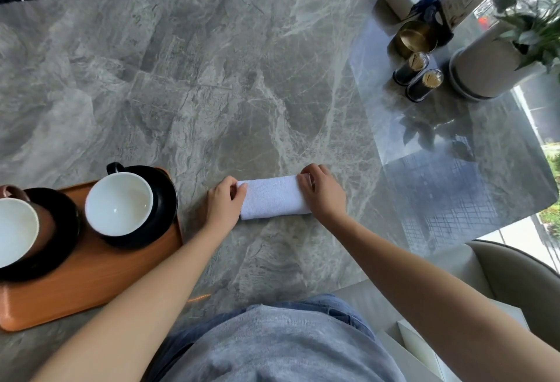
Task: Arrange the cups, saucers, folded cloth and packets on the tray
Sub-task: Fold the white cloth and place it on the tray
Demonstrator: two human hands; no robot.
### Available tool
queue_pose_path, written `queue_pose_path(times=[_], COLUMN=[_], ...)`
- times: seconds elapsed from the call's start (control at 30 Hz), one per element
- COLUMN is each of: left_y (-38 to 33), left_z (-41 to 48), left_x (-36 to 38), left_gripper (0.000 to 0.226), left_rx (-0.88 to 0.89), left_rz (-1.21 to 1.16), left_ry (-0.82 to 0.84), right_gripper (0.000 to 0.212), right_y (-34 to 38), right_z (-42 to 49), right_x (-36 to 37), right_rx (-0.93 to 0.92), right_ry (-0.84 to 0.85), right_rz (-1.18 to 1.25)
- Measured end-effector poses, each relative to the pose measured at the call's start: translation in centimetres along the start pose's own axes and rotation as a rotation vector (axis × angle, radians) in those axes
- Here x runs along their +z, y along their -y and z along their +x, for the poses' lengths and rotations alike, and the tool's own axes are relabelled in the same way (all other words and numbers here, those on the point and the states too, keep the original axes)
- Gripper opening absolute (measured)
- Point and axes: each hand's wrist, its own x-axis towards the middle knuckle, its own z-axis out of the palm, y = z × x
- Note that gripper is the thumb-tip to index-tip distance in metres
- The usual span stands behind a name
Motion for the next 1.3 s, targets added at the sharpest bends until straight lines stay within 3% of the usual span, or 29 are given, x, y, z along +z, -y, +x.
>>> queue_pose_path(times=[0.23,0.33,0.47,0.57,0.67,0.83,1.3], left_y=[0.2,-0.3,-0.8,-0.6,-0.3,0.2,0.9], left_z=[-1.1,-2.2,-3.4,-3.3,-2.9,-2.3,-1.2], left_x=[0.0,0.1,1.2,1.7,1.8,1.5,2.1], left_gripper=[0.018,0.033,0.048,0.054,0.058,0.065,0.07], left_rx=[0.104,0.323,0.642,0.623,0.614,0.601,0.602], left_rz=[0.053,0.236,0.514,0.608,0.643,0.73,0.863], left_ry=[-0.058,-0.146,0.063,0.152,0.211,0.31,0.344], right_gripper=[0.014,0.013,0.023,0.03,0.035,0.051,0.054], right_y=[0.0,0.1,0.9,1.8,1.8,-0.5,-2.1], right_z=[0.5,0.3,-0.2,-0.6,-0.8,-1.9,-1.6], right_x=[-0.1,-0.2,-0.5,-0.6,-0.3,1.5,2.8], right_rx=[-0.032,-0.044,-0.125,-0.254,-0.389,-0.358,-0.354], right_ry=[0.016,0.001,-0.119,-0.182,-0.083,0.102,0.057], right_rz=[0.0,0.009,-0.058,-0.18,-0.299,-0.336,-0.306])
